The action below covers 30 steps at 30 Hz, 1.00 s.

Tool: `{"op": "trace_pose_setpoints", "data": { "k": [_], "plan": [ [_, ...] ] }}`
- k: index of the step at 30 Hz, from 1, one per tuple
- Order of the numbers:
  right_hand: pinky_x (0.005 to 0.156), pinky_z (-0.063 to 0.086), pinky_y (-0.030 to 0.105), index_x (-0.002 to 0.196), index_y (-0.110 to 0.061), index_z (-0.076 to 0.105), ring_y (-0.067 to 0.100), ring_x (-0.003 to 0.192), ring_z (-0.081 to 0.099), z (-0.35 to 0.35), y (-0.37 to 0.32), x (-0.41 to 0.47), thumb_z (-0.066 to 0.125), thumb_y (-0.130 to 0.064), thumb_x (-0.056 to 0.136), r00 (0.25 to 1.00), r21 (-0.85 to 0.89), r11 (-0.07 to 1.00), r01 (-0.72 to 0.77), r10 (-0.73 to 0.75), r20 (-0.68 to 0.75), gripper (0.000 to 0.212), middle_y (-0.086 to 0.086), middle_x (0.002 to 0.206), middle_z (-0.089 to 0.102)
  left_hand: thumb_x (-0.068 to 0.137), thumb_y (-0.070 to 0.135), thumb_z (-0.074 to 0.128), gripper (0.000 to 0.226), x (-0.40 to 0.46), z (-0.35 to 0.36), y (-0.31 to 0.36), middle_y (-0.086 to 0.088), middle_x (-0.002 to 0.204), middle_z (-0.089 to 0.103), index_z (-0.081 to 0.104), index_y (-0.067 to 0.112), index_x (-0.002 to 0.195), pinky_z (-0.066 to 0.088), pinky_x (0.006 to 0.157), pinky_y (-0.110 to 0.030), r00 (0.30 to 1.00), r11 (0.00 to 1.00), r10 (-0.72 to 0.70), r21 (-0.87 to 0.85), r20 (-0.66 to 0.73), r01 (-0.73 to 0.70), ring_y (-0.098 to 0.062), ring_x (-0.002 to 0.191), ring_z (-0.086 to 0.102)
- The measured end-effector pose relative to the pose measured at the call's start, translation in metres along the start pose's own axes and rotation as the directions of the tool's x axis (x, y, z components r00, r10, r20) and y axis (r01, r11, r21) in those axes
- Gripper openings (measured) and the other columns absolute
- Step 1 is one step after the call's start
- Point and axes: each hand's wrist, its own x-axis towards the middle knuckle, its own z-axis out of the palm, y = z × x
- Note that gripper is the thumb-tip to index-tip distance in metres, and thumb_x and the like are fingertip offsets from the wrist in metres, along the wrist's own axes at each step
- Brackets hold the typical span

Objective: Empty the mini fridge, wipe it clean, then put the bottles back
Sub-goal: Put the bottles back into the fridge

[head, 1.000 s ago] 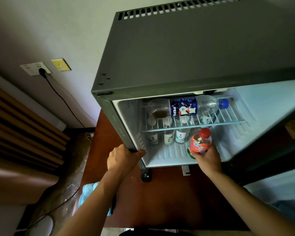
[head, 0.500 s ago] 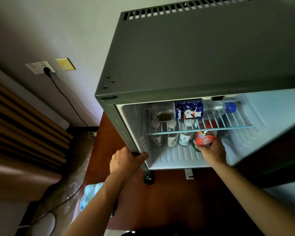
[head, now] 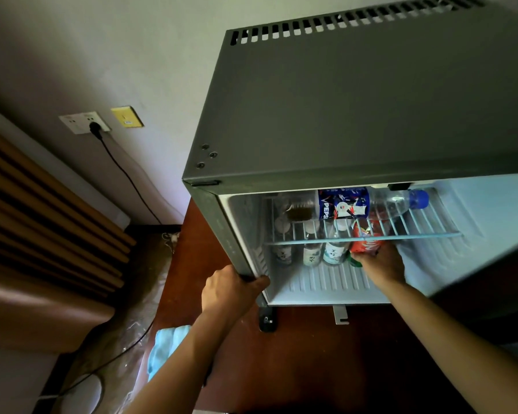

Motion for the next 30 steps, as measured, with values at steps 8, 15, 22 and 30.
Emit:
{"op": "trace_pose_setpoints", "data": {
  "k": [8,15,22,30],
  "plan": [
    [0.076,0.051,0.039,0.109,-0.024,0.052,0.025,0.084,0.061,0.000,-0.005,-0.006,0.075,-0.029,0.077,0.998,-0.041,0.999,-0.002,0.004,0.057,0.040,0.007,0.106,0.062,0.070,0.071,0.064,0.058,-0.001,-0.002,0.001,-0.002,0.104,0.073,0.074,0.027,0.105,0.038,0.067,-0.028,1.000,1.000,0.009,-0.008,0.025,-0.009,-0.028,0.098,0.065],
    [0.085,0.052,0.043,0.123,-0.013,0.046,0.034,0.099,0.061,-0.006,-0.002,-0.025,0.063,-0.042,0.088,0.991,-0.186,0.979,-0.088,0.104,0.080,0.049,0.014,0.112,0.060,0.077,0.072,0.060,0.049,-0.009,-0.005,0.000,0.009,0.082,0.068,0.075,0.029,0.097,0.039,0.055,-0.025,0.998,0.997,0.042,-0.065,0.049,-0.039,-0.014,0.073,0.059],
    [0.082,0.045,0.032,0.114,-0.014,0.054,0.030,0.103,0.060,-0.003,0.012,-0.060,0.061,-0.026,0.087,0.981,-0.229,0.964,-0.137,0.163,0.101,0.031,0.010,0.116,0.064,0.087,0.060,0.058,0.038,-0.024,0.004,-0.005,0.003,0.102,0.072,0.063,0.027,0.103,0.044,0.072,-0.032,0.996,0.990,0.086,-0.117,0.026,-0.082,-0.026,0.096,0.066],
    [0.066,0.045,0.028,0.077,-0.020,0.058,0.022,0.075,0.059,-0.005,0.012,-0.100,0.058,-0.027,0.085,0.984,-0.233,0.966,-0.109,0.138,0.111,0.011,0.001,0.080,0.062,0.090,0.043,0.058,0.029,-0.018,-0.002,-0.015,-0.012,0.108,0.072,0.069,0.020,0.104,0.048,0.077,-0.034,0.974,0.985,0.169,-0.054,0.152,-0.162,-0.038,0.103,0.065]
  ]
}}
